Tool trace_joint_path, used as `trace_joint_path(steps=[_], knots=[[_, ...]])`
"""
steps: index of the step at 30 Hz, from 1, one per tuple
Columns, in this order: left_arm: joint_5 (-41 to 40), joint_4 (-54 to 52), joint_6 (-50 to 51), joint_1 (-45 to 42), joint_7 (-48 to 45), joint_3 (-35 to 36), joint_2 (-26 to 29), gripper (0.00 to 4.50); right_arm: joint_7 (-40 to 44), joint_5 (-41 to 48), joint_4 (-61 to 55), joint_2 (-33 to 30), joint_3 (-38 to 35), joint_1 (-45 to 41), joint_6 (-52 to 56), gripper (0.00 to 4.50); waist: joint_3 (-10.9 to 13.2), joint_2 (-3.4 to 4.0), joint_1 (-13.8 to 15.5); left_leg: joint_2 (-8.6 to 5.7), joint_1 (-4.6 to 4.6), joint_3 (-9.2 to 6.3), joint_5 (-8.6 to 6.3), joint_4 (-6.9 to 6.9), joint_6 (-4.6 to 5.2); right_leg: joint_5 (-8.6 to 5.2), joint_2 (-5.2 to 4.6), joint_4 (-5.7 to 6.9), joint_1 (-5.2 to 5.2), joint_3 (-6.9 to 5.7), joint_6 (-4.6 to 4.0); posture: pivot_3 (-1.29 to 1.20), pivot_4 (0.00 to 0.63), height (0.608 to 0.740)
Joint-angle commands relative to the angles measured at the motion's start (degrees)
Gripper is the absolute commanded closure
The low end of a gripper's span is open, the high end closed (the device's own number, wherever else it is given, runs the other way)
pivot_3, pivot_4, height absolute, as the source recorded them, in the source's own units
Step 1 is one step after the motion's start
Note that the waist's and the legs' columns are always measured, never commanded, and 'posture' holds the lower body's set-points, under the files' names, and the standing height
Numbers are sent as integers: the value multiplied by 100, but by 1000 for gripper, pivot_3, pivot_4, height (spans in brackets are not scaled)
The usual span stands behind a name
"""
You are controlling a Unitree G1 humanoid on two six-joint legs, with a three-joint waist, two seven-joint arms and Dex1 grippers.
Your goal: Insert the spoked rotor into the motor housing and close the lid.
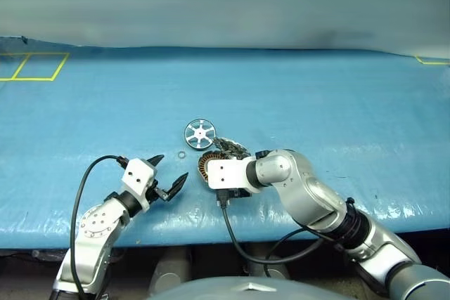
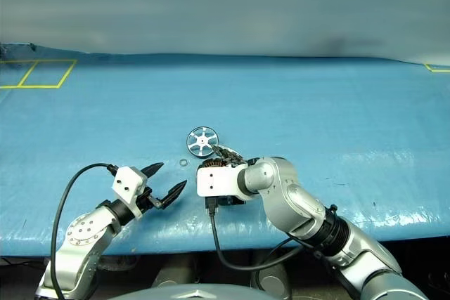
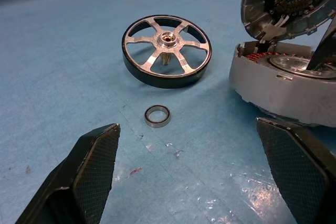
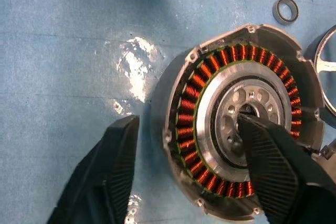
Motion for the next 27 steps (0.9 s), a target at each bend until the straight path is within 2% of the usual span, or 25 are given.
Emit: trace_joint_path(steps=[1, 10, 17, 27], knots=[[-17, -211, -41, -39, -17, -18, 7, 0, -149, 4, -93, 3, -6, -97, 25, 103, 0, 0, 1, 0, 0, 0, 0, 0, 0, 0, 0, 0, -1, 0, 0, 0, 150, 740], [-24, -234, -24, -18, -19, -12, 24, 0, -277, 222, -208, -6, -231, -154, 79, 41, 1, -1, 1, 0, -2, 0, 0, 0, 0, 0, -1, 0, -2, 0, 0, 0, 150, 740], [-35, -203, -2, -81, -60, -36, 36, 0, -328, 936, -830, 93, -795, -53, 271, 41, 5, -2, 5, 0, -9, -1, 0, 0, 0, 0, -1, -1, -7, 0, 0, 0, 150, 740], [-33, -154, 32, -164, -148, -46, 47, 0, -696, 1812, -1231, 139, -1143, 245, 536, 41, 5, -2, 7, -1, -42, -1, 1, 4, 1, 3, -1, 0, -39, -2, 4, 0, 150, 740]])
